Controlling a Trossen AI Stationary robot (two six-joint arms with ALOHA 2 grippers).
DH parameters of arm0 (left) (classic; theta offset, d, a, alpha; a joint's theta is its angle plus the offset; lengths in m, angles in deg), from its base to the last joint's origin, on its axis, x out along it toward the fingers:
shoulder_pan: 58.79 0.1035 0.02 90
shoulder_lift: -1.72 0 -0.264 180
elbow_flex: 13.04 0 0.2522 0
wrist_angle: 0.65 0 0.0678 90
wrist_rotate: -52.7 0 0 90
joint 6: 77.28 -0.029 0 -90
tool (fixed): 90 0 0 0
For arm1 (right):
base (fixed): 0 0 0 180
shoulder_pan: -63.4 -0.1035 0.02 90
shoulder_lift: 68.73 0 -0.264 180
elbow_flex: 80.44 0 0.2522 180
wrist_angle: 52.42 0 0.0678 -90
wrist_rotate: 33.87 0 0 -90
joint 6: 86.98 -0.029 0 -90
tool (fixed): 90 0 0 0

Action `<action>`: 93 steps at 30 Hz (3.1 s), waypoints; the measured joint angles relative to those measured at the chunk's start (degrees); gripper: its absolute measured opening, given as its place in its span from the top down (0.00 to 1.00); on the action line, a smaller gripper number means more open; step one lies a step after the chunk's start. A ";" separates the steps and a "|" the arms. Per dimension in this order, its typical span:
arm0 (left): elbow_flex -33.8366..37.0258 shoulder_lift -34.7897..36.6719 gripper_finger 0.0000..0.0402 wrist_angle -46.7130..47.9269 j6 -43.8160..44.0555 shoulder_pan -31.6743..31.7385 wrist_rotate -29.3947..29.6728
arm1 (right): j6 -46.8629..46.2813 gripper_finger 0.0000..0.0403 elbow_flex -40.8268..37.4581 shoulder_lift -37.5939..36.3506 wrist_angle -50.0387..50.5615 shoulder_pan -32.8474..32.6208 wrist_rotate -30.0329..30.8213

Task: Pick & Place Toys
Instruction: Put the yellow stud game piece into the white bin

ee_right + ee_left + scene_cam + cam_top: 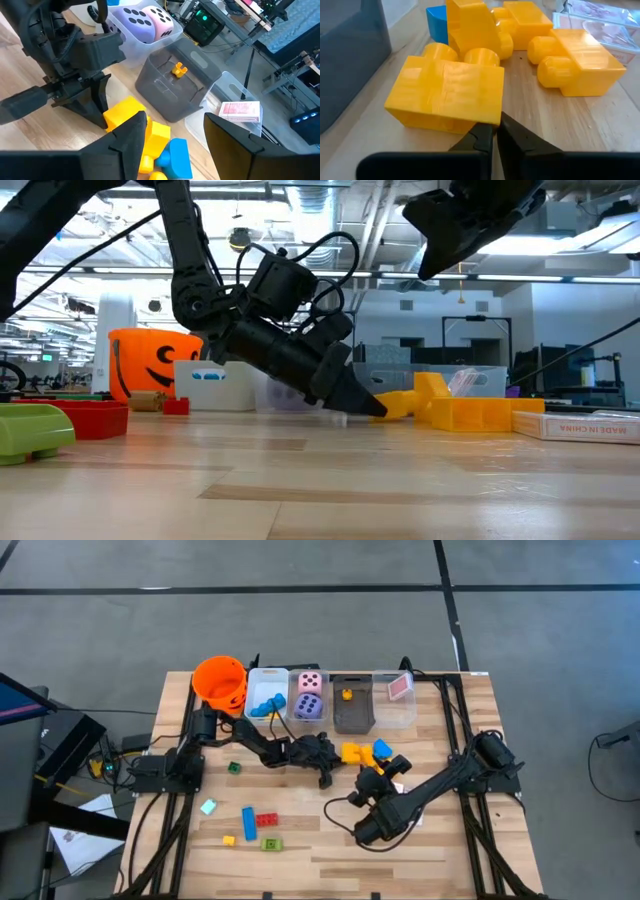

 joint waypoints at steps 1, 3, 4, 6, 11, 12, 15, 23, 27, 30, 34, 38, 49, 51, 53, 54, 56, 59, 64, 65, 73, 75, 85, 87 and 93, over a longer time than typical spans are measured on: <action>0.00 0.00 0.98 -0.01 -0.01 0.00 0.01 | 0.00 0.51 0.00 0.00 0.00 0.00 0.00; 0.00 0.00 0.99 -0.01 -0.32 0.00 0.15 | 0.00 0.51 0.00 0.00 -0.07 -0.02 0.00; 0.00 0.00 0.99 -0.01 -1.05 0.00 0.22 | 0.00 0.51 0.00 0.00 -0.29 -0.02 0.00; 0.00 0.00 0.99 0.05 -2.09 0.01 0.22 | 0.00 0.51 0.00 0.00 -0.69 -0.02 0.02; -0.04 1.93 1.00 4.93 -2.80 0.31 0.18 | 0.00 0.51 0.00 0.00 -1.04 -0.14 0.32; -0.04 3.10 1.00 7.59 -2.88 0.45 0.19 | 0.00 0.51 0.00 0.00 -1.15 -0.18 0.37; 0.15 7.56 1.00 16.06 -4.43 0.55 0.67 | 0.02 0.51 0.00 0.00 -1.39 -0.22 0.41; 0.13 24.12 1.00 32.12 -5.82 -1.69 8.07 | 0.14 0.51 -0.07 0.00 -2.04 -0.12 0.62; 0.00 30.23 1.00 33.21 -10.12 -3.94 15.47 | 0.20 0.51 -0.09 0.00 -2.73 -0.11 2.16; 0.02 34.22 1.00 36.39 -12.24 -4.49 25.05 | 0.20 0.51 -0.09 0.00 -2.87 -0.11 2.17; 0.02 39.67 1.00 43.96 -12.22 -3.16 36.91 | 0.18 0.51 -0.09 0.00 -3.33 -0.11 2.16; 0.04 44.42 1.00 55.17 -9.06 0.01 40.56 | 0.34 0.51 -0.09 0.00 -5.21 -0.11 2.17; 10.34 50.75 0.99 58.04 -4.18 12.29 36.73 | 11.44 0.51 -0.09 0.00 -13.91 0.40 2.14; 12.98 50.73 0.99 53.79 -4.29 14.81 35.60 | 12.13 0.51 -0.07 0.00 -14.84 0.74 2.16; 15.50 50.75 0.99 51.55 -4.33 17.20 35.36 | 12.28 0.51 -0.09 0.00 -14.95 1.00 2.14; 16.56 50.69 0.99 50.22 -4.36 18.31 35.28 | 12.28 0.51 -0.09 0.00 -14.95 1.22 2.13; 18.17 50.69 0.99 47.07 -4.38 20.19 35.28 | 12.72 0.51 -0.09 0.00 -15.13 1.49 1.91; 19.82 50.71 0.98 44.99 -4.40 21.98 35.29 | 13.70 0.51 -0.09 0.00 -15.56 1.51 1.56; 20.63 50.71 0.92 42.36 -4.40 22.47 33.61 | 13.75 0.51 -0.09 0.00 -15.95 1.77 1.49; 20.65 50.71 0.91 41.99 -4.38 22.47 32.63 | 13.75 0.51 -0.09 0.00 -15.98 1.77 1.51; 20.63 50.71 0.74 39.42 -4.00 22.45 27.45 | 13.75 0.51 -0.09 0.00 -16.00 1.77 1.49; 20.63 50.71 0.70 39.47 -1.84 22.40 27.33 | 13.75 0.51 -0.09 0.00 -16.00 1.77 1.46; 20.63 50.71 0.61 39.20 13.53 17.68 9.67 | 15.49 0.51 -0.09 0.00 -16.22 1.66 1.47; 20.63 50.71 0.61 38.11 13.94 14.94 6.00 | 16.26 0.51 -0.09 0.00 -16.41 1.51 1.49; 20.63 50.71 0.61 30.59 12.23 4.60 3.87 | 17.67 0.51 -0.09 0.00 -16.41 0.93 1.51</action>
